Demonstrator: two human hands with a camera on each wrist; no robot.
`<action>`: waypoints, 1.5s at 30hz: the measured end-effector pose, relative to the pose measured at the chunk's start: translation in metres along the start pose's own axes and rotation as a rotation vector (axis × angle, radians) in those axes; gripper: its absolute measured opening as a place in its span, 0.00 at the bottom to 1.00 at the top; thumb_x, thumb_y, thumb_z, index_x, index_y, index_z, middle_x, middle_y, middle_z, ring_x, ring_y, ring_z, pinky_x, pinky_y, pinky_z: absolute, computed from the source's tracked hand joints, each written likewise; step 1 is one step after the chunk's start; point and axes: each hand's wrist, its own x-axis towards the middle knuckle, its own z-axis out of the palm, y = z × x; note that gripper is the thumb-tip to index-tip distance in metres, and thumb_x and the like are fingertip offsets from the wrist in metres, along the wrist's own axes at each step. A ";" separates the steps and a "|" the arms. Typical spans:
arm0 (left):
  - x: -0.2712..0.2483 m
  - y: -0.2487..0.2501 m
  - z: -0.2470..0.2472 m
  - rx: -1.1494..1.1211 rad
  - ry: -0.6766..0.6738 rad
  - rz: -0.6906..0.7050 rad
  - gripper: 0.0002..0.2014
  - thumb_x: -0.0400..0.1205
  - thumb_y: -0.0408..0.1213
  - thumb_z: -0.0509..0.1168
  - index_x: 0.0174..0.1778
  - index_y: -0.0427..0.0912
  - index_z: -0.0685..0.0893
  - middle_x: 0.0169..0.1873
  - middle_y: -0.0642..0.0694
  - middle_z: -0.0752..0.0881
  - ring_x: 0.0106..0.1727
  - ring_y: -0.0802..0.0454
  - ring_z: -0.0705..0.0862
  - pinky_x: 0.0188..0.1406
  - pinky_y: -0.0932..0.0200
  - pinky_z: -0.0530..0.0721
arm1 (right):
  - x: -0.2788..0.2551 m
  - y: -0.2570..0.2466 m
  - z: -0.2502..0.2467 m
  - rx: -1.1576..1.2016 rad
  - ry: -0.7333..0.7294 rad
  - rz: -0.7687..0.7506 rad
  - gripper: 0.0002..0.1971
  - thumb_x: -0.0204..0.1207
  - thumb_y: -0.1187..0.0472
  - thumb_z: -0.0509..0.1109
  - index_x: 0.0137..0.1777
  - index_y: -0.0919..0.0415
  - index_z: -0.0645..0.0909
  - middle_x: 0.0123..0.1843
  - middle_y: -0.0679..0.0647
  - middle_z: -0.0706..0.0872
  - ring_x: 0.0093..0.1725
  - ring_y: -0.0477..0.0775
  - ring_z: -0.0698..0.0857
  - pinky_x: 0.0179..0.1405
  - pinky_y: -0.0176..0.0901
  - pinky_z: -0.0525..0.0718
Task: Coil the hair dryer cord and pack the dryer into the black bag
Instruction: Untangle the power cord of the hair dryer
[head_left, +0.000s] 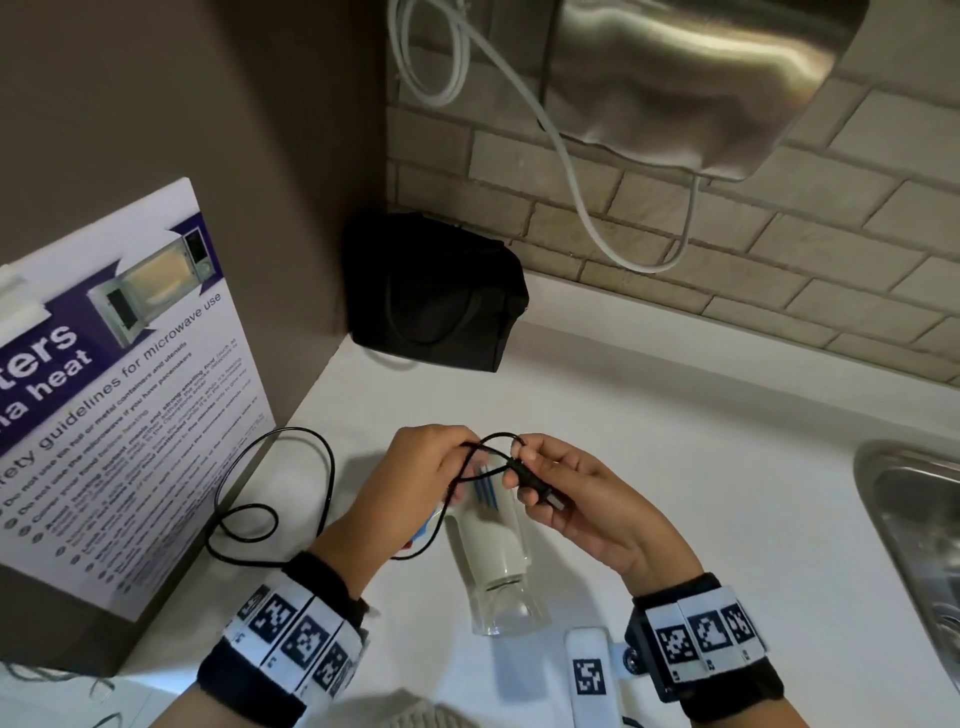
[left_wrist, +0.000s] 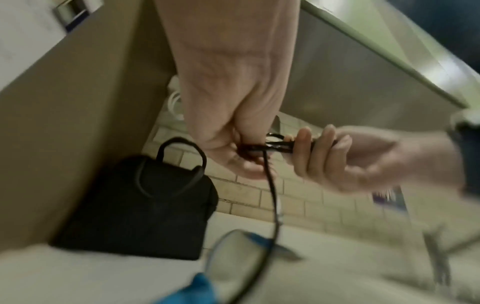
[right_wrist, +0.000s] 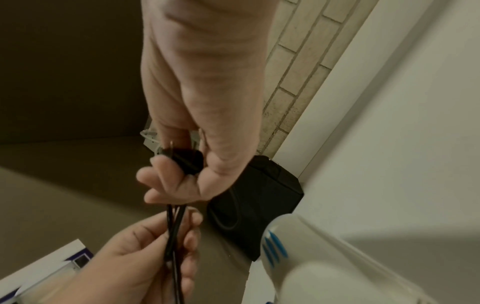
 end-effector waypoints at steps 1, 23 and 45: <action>0.000 0.001 0.001 -0.089 0.010 -0.060 0.14 0.82 0.25 0.57 0.35 0.39 0.84 0.29 0.39 0.83 0.26 0.44 0.80 0.27 0.51 0.84 | -0.002 0.000 -0.001 0.037 -0.012 -0.004 0.05 0.79 0.60 0.66 0.49 0.57 0.82 0.42 0.57 0.85 0.34 0.46 0.80 0.35 0.32 0.82; -0.003 0.001 -0.005 -0.106 0.050 0.000 0.07 0.85 0.35 0.59 0.55 0.43 0.82 0.34 0.49 0.89 0.40 0.48 0.85 0.43 0.60 0.81 | 0.007 0.013 -0.013 0.034 0.271 -0.025 0.05 0.80 0.65 0.67 0.42 0.59 0.80 0.42 0.53 0.89 0.43 0.50 0.88 0.48 0.42 0.83; 0.011 -0.031 -0.033 0.108 0.452 -0.049 0.11 0.86 0.37 0.57 0.45 0.39 0.84 0.33 0.53 0.86 0.39 0.59 0.82 0.39 0.74 0.73 | 0.016 -0.005 -0.027 -0.148 0.362 -0.064 0.10 0.79 0.55 0.69 0.38 0.56 0.85 0.21 0.44 0.57 0.21 0.45 0.57 0.27 0.37 0.63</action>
